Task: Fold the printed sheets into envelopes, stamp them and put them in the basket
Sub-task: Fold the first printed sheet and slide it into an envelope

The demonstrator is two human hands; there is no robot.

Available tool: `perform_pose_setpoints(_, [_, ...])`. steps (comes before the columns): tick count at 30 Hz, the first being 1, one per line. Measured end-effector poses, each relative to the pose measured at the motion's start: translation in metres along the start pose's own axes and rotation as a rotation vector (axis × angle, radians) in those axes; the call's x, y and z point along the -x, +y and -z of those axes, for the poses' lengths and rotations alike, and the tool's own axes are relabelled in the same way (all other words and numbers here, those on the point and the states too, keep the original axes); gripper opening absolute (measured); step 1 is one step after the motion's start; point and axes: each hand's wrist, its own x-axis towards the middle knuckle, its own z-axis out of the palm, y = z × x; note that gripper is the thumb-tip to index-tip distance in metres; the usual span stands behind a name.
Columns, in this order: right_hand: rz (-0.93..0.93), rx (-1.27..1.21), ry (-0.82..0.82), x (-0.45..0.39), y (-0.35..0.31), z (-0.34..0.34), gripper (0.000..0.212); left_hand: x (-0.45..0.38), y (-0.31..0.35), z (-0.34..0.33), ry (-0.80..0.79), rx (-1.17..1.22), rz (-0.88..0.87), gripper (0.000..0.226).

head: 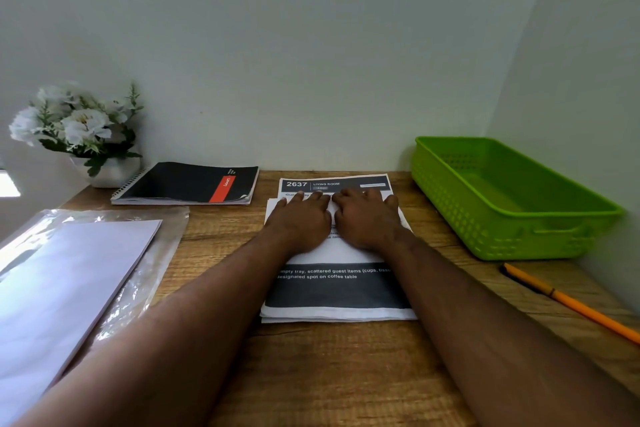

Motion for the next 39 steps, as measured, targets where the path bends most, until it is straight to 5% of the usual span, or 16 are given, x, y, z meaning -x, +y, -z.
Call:
perform_pose_setpoints(11, [-0.313, 0.111, 0.088, 0.011, 0.042, 0.007, 0.035, 0.003, -0.001, 0.002, -0.004, 0.021, -0.007, 0.052])
perform_pose_setpoints(15, [-0.074, 0.147, 0.291, 0.002, 0.03, 0.0, 0.044, 0.001, 0.0, 0.002, 0.004, 0.021, -0.012, 0.051])
perform_pose_setpoints(18, [0.162, -0.088, 0.127, -0.006, 0.018, -0.009, 0.045, -0.002, 0.0, 0.001, 0.002, 0.015, -0.007, 0.052])
perform_pose_setpoints(21, [0.163, -0.155, -0.054, -0.007, 0.017, -0.012, 0.046, -0.001, 0.003, 0.004, -0.018, -0.013, 0.028, 0.052])
perform_pose_setpoints(35, [0.143, -0.22, -0.1, 0.0, 0.018, 0.001, 0.045, 0.027, -0.017, 0.017, 0.127, -0.471, 0.273, 0.044])
perform_pose_setpoints(39, [0.164, -0.213, -0.103, 0.0, 0.019, 0.0, 0.044, 0.026, -0.028, 0.02, 0.277, -0.343, 0.257, 0.047])
